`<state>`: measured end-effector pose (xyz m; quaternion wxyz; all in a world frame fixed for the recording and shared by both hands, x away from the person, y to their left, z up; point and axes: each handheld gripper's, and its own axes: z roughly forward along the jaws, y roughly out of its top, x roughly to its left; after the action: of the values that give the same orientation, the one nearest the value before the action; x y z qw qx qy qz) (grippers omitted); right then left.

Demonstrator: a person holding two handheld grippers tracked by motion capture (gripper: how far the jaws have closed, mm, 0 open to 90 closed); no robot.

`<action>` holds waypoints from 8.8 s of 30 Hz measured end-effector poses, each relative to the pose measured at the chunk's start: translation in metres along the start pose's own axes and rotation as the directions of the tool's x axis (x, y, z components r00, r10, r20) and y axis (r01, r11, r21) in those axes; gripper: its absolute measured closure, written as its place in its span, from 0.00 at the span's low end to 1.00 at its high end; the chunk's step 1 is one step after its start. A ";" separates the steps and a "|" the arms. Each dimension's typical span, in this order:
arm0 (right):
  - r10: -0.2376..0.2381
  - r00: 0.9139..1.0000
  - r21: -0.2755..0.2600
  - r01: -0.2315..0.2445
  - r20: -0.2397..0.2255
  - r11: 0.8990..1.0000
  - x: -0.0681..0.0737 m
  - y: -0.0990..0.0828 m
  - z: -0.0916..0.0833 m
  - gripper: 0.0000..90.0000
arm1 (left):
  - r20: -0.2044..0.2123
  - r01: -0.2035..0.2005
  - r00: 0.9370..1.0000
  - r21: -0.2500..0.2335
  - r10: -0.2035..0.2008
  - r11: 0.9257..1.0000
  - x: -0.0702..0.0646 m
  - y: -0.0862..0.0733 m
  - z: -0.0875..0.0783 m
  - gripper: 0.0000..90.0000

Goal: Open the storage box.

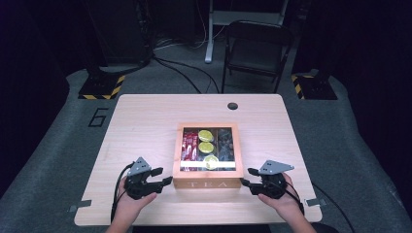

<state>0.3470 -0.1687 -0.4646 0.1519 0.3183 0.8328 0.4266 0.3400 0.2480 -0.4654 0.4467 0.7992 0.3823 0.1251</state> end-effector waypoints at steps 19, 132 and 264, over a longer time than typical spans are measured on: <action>-0.016 1.000 0.062 0.017 -0.022 0.998 0.001 -0.006 0.017 0.64 | -0.004 -0.084 0.996 0.065 0.085 0.994 -0.014 -0.006 0.026 0.61; -0.025 0.996 -0.182 0.041 0.091 0.982 -0.046 0.147 -0.027 0.58 | -0.209 -0.010 0.978 -0.156 -0.023 0.988 0.034 0.135 0.033 0.59; 0.169 0.977 -0.146 -0.150 0.128 0.978 -0.139 0.152 0.090 0.71 | -0.180 0.175 0.962 -0.162 -0.203 0.971 0.071 0.150 0.072 0.58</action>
<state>0.5596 -0.1390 -0.3973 0.1963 0.4026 0.7610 0.4694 0.5022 0.2082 -0.3950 0.4737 0.7083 0.4888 0.1871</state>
